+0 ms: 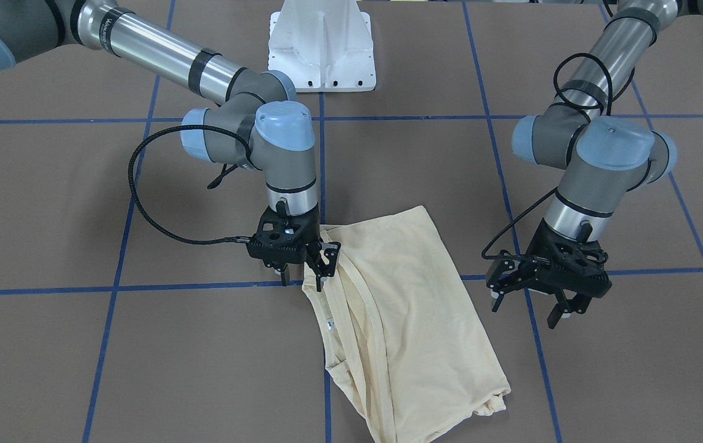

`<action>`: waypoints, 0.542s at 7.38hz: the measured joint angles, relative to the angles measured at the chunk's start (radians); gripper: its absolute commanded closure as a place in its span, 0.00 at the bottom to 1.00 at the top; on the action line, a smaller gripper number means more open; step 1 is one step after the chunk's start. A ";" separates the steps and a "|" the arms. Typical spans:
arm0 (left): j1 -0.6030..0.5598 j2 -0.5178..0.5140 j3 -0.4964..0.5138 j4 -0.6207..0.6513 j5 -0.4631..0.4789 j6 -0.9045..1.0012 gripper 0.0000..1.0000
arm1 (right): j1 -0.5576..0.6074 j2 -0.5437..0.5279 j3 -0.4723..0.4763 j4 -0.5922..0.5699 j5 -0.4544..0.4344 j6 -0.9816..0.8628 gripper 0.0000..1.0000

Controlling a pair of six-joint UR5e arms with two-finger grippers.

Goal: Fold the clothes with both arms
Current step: 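Lower the right gripper to the shirt side edge by the collar label and grasp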

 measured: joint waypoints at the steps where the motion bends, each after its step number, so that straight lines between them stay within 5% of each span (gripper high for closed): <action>1: 0.002 0.000 0.000 0.000 0.000 -0.001 0.00 | -0.006 0.000 -0.012 0.000 -0.004 -0.003 0.66; 2: 0.002 0.000 0.000 -0.001 0.000 -0.001 0.00 | -0.009 0.002 -0.020 0.000 -0.005 -0.005 0.75; 3: 0.003 0.000 0.001 -0.001 0.000 -0.001 0.00 | -0.010 0.006 -0.026 -0.001 -0.006 -0.007 0.97; 4: 0.003 0.000 0.001 -0.002 -0.001 -0.001 0.00 | -0.014 0.012 -0.031 -0.002 -0.006 -0.007 1.00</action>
